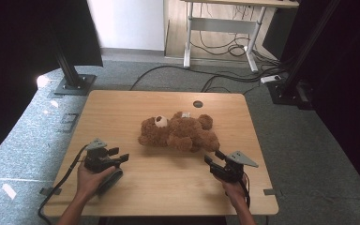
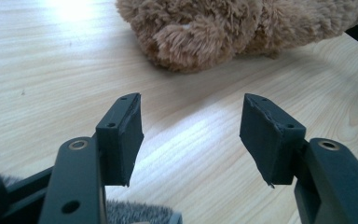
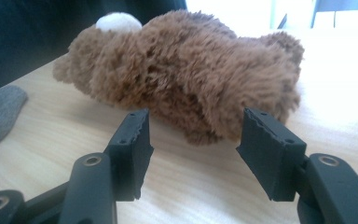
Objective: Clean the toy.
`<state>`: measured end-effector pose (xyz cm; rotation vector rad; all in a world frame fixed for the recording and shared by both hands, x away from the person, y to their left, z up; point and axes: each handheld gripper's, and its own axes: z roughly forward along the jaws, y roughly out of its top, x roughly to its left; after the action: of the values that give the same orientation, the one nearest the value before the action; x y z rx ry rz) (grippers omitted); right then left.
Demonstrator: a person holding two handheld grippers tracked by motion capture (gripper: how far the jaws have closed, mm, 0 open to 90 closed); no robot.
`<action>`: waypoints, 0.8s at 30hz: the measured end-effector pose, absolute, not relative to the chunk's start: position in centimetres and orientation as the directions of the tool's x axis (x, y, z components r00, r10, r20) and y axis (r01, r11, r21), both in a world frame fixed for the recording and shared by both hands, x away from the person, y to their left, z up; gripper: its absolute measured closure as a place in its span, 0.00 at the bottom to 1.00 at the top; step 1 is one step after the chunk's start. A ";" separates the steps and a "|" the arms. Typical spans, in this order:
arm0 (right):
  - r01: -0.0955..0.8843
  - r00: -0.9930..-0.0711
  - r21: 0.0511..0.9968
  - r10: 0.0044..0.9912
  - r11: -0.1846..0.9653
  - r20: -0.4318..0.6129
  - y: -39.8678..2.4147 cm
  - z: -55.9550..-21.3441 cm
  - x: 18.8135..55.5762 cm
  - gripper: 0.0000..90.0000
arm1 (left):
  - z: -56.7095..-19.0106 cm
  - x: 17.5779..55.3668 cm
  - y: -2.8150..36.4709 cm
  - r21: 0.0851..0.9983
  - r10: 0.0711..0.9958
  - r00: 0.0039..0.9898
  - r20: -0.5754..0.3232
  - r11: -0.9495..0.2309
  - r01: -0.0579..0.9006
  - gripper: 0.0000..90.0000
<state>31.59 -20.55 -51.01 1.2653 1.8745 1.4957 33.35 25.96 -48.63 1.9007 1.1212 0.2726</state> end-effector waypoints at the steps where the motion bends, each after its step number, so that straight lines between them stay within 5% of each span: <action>1: 0.389 -0.496 0.921 0.844 0.005 0.204 -20.6 -51.1 31.5 0.47 | -48.8 33.2 26.2 0.776 0.794 0.563 -0.226 -0.202 0.597 0.43; 24: 0.453 -0.506 0.891 0.834 0.042 0.218 -22.1 -52.8 30.8 0.45 | -49.8 31.9 28.1 0.780 0.803 0.547 -0.239 -0.177 0.600 0.43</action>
<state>30.76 -22.05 -52.83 1.3003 1.9663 1.4545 31.95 28.11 -49.76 1.8800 1.1456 0.2820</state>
